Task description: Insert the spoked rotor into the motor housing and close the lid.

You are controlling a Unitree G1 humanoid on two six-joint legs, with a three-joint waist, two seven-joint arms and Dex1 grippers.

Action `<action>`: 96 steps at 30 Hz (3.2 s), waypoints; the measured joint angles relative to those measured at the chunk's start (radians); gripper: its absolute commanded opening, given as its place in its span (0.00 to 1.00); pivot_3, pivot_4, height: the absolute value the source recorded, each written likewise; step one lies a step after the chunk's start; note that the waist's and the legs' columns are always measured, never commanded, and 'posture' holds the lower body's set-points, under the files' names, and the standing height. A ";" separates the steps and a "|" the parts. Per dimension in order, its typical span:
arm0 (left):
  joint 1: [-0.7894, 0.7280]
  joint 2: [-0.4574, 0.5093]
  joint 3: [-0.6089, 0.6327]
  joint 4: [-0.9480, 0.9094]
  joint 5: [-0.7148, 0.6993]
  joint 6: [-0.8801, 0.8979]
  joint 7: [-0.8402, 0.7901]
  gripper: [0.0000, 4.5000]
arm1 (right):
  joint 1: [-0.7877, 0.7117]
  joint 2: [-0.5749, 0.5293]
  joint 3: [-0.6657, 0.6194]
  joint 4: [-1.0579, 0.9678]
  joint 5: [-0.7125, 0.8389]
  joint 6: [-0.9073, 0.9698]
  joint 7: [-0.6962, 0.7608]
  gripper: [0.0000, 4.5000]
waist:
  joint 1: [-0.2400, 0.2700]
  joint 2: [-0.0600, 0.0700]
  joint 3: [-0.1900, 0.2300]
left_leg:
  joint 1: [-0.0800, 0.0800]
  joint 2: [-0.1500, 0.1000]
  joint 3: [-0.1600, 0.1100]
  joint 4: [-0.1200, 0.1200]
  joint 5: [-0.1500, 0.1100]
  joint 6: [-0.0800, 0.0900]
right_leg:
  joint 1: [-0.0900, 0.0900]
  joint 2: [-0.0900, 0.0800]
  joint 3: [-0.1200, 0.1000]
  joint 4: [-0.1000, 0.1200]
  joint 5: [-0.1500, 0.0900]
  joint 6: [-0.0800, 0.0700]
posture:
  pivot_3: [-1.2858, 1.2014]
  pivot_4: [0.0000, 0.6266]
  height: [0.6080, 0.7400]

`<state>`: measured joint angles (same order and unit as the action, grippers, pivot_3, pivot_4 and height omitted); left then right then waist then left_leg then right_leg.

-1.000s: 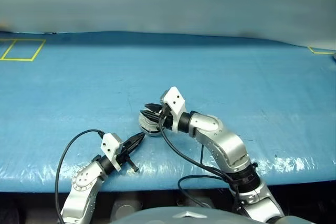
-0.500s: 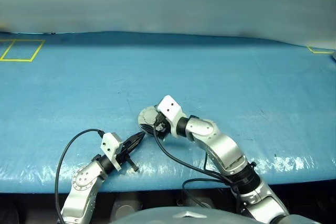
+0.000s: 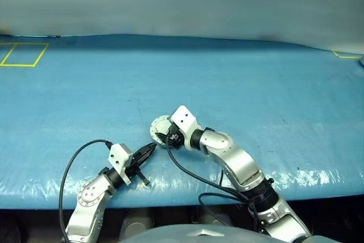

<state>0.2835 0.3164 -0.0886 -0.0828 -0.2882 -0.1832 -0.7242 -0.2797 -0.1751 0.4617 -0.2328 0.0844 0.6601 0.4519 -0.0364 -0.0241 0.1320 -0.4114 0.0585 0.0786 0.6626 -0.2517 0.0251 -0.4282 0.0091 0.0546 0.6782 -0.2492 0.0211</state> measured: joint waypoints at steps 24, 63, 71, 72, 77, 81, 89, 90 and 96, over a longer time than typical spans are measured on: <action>-0.004 -0.001 0.000 0.000 0.001 0.000 0.004 0.00 | -0.035 0.023 0.039 0.011 -0.068 0.067 -0.036 0.67 | -0.003 -0.001 -0.001 | 0.006 0.001 0.002 0.000 0.001 0.000 | 0.003 0.000 0.002 0.001 -0.001 -0.002 | 0.52 0.24 1.00; -0.350 -0.007 0.176 -0.092 -0.425 0.905 0.302 0.00 | -0.059 0.014 0.044 0.029 -0.077 0.090 -0.015 0.67 | -0.001 -0.005 -0.004 | 0.015 0.000 0.002 -0.002 0.000 0.000 | 0.013 0.000 0.005 -0.001 -0.001 -0.003 | 0.52 0.24 1.00; -0.356 0.036 0.131 -0.091 -0.386 0.923 0.256 0.00 | -0.055 0.014 0.042 0.027 -0.078 0.094 -0.016 0.67 | 0.000 -0.005 -0.004 | 0.016 0.000 0.002 -0.003 0.000 0.000 | 0.013 -0.001 0.006 -0.002 -0.002 -0.004 | 0.52 0.24 1.00; -0.356 0.041 0.128 -0.093 -0.380 0.923 0.251 0.00 | -0.055 0.013 0.042 0.027 -0.078 0.094 -0.016 0.67 | 0.000 -0.005 -0.004 | 0.016 0.000 0.002 -0.003 0.000 0.000 | 0.013 -0.001 0.007 -0.002 -0.002 -0.004 | 0.52 0.24 1.00; -0.357 0.049 0.118 -0.100 -0.351 0.917 0.235 0.00 | -0.047 0.019 0.031 0.026 -0.068 0.094 -0.010 0.91 | 0.000 -0.005 -0.004 | 0.016 0.000 0.002 -0.005 0.000 0.000 | 0.013 -0.002 0.007 -0.003 -0.002 -0.005 | 0.52 0.24 1.00; -0.359 0.049 0.113 -0.104 -0.337 0.914 0.220 0.00 | -0.016 0.034 0.004 0.009 -0.038 0.093 -0.013 0.99 | 0.002 -0.005 -0.004 | 0.016 -0.001 0.001 -0.007 0.000 0.000 | 0.013 -0.003 0.006 -0.004 -0.003 -0.005 | 0.52 0.24 1.00; -0.358 0.045 0.109 -0.107 -0.311 0.906 0.206 0.00 | 0.156 0.066 -0.233 -0.128 0.126 0.179 -0.019 0.99 | 0.013 -0.005 -0.004 | 0.013 -0.002 0.000 -0.011 0.000 0.000 | 0.013 -0.004 0.005 -0.011 -0.003 -0.004 | 0.52 0.24 1.00; -0.356 0.045 0.109 -0.107 -0.306 0.903 0.203 0.00 | 0.170 0.089 -0.270 -0.135 0.159 0.202 -0.023 0.99 | 0.012 -0.005 -0.004 | 0.013 -0.002 0.000 -0.012 0.000 0.000 | 0.013 -0.004 0.005 -0.012 -0.003 -0.004 | 0.52 0.24 1.00; -0.355 0.045 0.111 -0.106 -0.281 0.892 0.199 0.00 | 0.209 0.250 -0.527 -0.173 0.403 0.421 -0.094 0.99 | 0.011 -0.003 -0.003 | 0.011 -0.002 -0.001 -0.015 0.000 0.000 | 0.011 -0.004 0.004 -0.014 -0.002 -0.005 | 0.52 0.24 1.00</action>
<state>-0.0717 0.3617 0.0224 -0.1892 -0.5691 0.7092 -0.5254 -0.0705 0.0748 -0.0653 -0.4061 0.4869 1.0808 0.3583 -0.0256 -0.0276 0.1289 -0.4008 0.0564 0.0778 0.6473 -0.2516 0.0249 -0.4172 0.0050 0.0588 0.6639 -0.2514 0.0164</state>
